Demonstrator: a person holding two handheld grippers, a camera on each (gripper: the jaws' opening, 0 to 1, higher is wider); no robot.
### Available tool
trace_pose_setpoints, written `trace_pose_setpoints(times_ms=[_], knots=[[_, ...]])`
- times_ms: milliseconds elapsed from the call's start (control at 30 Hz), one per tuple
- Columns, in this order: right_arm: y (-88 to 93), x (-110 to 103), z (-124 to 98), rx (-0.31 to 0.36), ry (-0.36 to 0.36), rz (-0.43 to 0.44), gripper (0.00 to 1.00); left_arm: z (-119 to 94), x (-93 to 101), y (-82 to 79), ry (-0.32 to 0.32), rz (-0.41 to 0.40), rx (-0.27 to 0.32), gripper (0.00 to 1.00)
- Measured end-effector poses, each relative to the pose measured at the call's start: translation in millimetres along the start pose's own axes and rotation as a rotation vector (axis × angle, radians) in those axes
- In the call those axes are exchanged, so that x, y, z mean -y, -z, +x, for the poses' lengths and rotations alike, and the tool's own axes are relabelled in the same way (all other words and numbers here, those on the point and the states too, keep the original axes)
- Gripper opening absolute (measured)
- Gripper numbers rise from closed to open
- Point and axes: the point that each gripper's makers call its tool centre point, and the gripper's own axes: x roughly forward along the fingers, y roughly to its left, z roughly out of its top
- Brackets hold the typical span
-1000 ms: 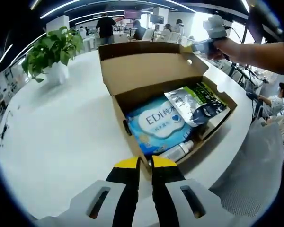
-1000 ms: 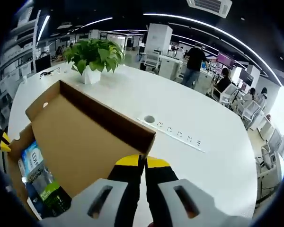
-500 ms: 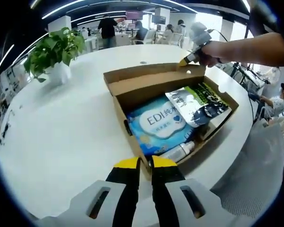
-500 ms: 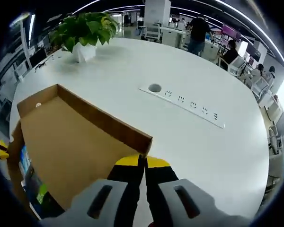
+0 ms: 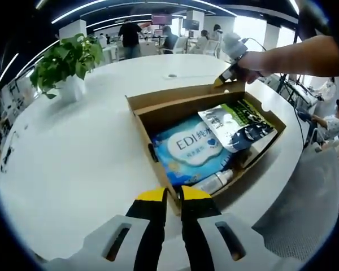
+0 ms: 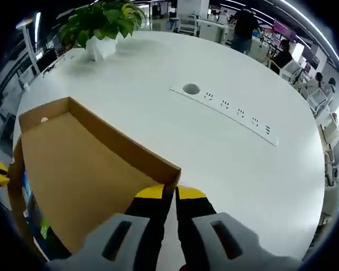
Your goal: Operate the shoe box by opening the lid, removing the specified soft item, and placing it in the target area until the item is outside and the box remains undamaged.
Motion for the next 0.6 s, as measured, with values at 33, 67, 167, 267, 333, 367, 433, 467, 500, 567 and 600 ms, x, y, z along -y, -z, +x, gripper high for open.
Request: trace_pose_setpoints(times_ms=[33,67,167,267,333,367,433,467,500,567,600], knots=[[-3.0,0,-1,0.015,0.005,-0.015,0.06,0,0.1,-0.1,-0.001,-0.001,0.0,0.06],[-5.8,0,-3,0.028,0.011,-0.043,0.07,0,0.1,0.0,-0.002,0.002,-0.002,0.06],[-9.8,-1,-8,0.049,0.021,-0.068,0.12,0,-0.2,-0.5,-0.005,0.009,-0.005,0.06],[-17.3,0,-16,0.095,0.031,-0.079,0.2,-2,-1.1,-2.7,-0.013,0.026,0.002,0.08],[-21.5,1,-25,0.117,0.037,-0.077,0.22,-4,-2.2,-4.5,-0.014,0.024,0.005,0.11],[-27.4,2,-29,0.151,0.04,-0.076,0.23,-5,-3.3,-5.9,-0.016,0.021,0.01,0.13],[-28.8,3,-37,0.155,0.036,-0.065,0.23,-9,-4.4,-8.5,-0.022,0.03,0.015,0.13],[-29.4,3,-40,0.16,0.033,-0.062,0.22,-11,-5.0,-9.6,-0.024,0.031,0.017,0.12],[-30.1,1,-46,0.169,0.032,-0.06,0.21,-12,-5.2,-10.8,-0.024,0.03,0.02,0.12],[-32.0,-2,-54,0.191,0.029,-0.064,0.21,-16,-3.5,-15.3,-0.02,0.036,0.029,0.12],[-32.5,-5,-62,0.206,0.032,-0.065,0.21,-18,-2.8,-17.5,-0.022,0.039,0.032,0.12]])
